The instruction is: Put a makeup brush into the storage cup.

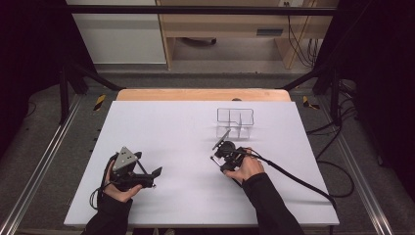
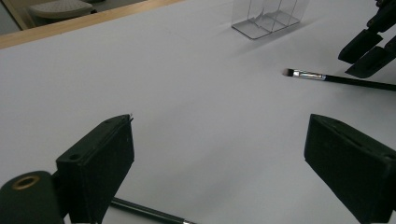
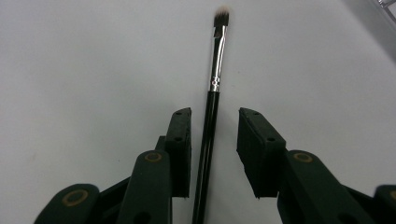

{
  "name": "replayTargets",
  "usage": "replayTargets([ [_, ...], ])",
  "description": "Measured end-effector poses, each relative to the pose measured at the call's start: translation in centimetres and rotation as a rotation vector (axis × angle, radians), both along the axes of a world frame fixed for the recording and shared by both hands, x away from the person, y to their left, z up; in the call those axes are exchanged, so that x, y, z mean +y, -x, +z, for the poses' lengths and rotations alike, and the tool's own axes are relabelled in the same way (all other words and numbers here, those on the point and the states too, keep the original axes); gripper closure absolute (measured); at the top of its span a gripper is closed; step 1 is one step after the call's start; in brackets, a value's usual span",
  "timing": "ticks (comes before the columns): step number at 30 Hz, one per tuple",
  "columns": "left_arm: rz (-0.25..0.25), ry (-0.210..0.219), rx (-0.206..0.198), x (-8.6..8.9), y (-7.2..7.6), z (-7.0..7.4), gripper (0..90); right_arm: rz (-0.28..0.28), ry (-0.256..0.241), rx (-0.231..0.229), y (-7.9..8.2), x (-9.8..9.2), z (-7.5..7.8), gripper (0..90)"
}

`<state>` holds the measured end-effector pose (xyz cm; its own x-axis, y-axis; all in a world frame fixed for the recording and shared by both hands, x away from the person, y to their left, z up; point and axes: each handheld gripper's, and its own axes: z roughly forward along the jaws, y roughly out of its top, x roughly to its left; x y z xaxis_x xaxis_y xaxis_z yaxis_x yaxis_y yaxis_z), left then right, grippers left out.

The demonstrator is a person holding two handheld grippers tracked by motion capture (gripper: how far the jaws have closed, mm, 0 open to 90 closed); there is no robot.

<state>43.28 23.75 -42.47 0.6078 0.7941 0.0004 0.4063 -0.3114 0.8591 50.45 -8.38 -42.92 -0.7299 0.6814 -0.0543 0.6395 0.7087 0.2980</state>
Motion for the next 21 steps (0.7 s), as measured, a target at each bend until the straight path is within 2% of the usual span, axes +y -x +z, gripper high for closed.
replayTargets([
  [4, -0.001, -0.006, 0.002, 0.0, 0.0, 0.0, 7.5, 0.023, 0.005, 0.006, 0.0, 0.5, 0.0, 71.0],
  [10, -0.002, -0.008, 0.002, -0.1, 0.0, -0.1, 7.5, 0.038, 0.053, 0.011, -0.1, 0.8, -0.6, 72.7],
  [12, -0.002, -0.008, 0.002, -0.1, 0.0, -0.1, 7.6, 0.026, 0.071, 0.014, -0.1, 0.9, -0.7, 74.4],
  [21, -0.002, -0.008, 0.001, -0.1, 0.0, -0.1, 7.8, 0.034, 0.1, 0.031, -0.2, 1.0, -1.4, 79.1],
])
